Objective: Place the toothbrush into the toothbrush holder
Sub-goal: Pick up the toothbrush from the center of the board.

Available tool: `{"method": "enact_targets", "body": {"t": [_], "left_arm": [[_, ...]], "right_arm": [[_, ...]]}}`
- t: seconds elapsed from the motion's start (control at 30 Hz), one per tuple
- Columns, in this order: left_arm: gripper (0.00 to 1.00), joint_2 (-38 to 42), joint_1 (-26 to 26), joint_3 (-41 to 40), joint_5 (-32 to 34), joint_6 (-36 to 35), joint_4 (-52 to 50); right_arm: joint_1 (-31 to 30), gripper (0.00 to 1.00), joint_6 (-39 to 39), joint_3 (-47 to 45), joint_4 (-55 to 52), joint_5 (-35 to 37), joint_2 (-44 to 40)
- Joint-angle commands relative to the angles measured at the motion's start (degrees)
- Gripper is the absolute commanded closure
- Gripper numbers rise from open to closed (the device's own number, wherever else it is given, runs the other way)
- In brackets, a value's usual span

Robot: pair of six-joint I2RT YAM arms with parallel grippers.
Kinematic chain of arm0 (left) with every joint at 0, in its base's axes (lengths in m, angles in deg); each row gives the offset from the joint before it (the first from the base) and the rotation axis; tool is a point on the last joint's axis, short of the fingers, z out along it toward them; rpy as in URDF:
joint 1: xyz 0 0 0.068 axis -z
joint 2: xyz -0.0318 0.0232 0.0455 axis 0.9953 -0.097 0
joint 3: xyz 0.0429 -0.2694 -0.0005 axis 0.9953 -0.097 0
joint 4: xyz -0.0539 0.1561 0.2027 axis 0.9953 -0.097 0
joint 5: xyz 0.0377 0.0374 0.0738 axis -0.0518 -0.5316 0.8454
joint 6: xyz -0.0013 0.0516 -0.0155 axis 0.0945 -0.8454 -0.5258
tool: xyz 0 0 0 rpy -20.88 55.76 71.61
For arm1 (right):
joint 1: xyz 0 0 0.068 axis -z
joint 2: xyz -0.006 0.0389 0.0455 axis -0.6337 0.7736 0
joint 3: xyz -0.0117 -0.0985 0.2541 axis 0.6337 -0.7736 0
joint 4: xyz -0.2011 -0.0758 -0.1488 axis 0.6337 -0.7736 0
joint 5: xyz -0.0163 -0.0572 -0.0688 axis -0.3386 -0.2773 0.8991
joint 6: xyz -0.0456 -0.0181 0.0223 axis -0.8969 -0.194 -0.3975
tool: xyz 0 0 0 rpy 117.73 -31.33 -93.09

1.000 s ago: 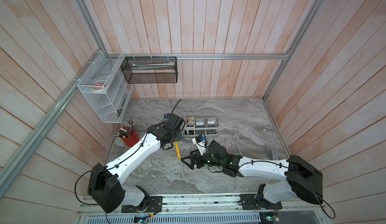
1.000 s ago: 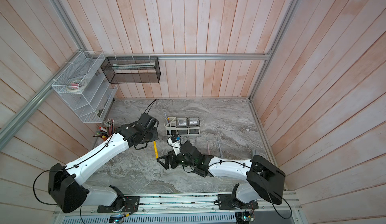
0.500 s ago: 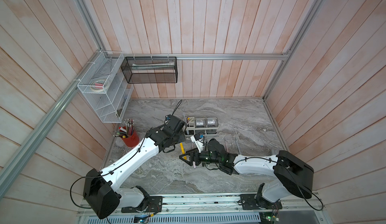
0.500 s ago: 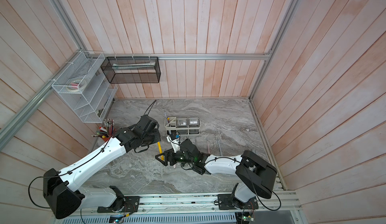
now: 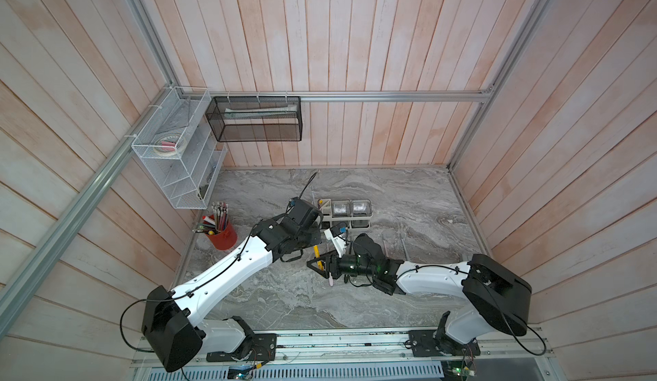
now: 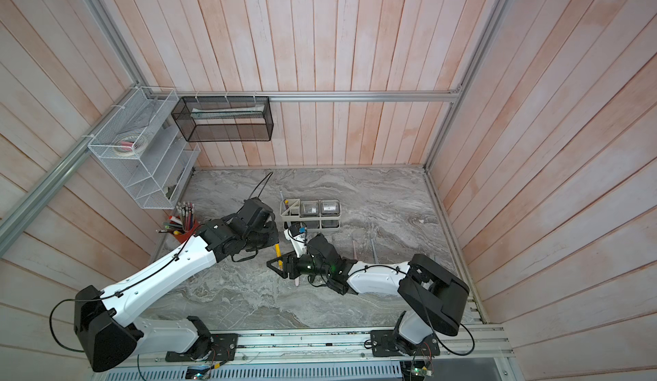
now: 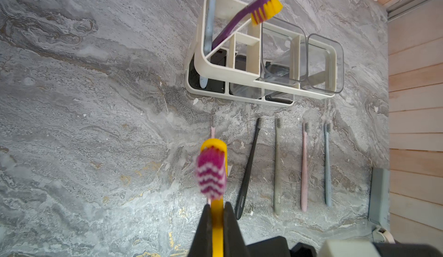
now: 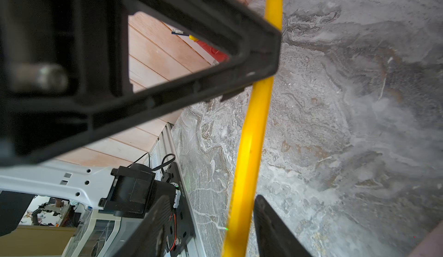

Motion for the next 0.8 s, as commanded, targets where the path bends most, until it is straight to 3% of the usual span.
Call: {"method": "enact_targets", "body": {"t": [0.0,0.3,0.53,0.6,0.77], "left_arm": [[1.00,-0.2,0.3,-0.1,-0.8,-0.5,1.0],[1.00,-0.3,0.5,1.0,-0.4,-1.1,0.6],[1.00,-0.3,0.7,1.4,-0.7,-1.1,0.8],[0.91,-0.1,0.7,2.1,-0.4,-1.1,0.4],[0.34,1.4,0.7,6.6,2.3,-2.2,-2.1]], "right_arm": [[0.4,0.52,0.1,0.9,1.0,-1.0,0.5],[0.8,0.85,0.5,1.5,-0.4,-1.7,1.2],[0.8,0.93,0.9,2.0,-0.8,-2.1,2.2],[0.9,0.97,0.9,2.1,-0.8,-2.3,2.2],[1.3,1.00,0.6,1.9,-1.8,-2.3,1.7]]}}
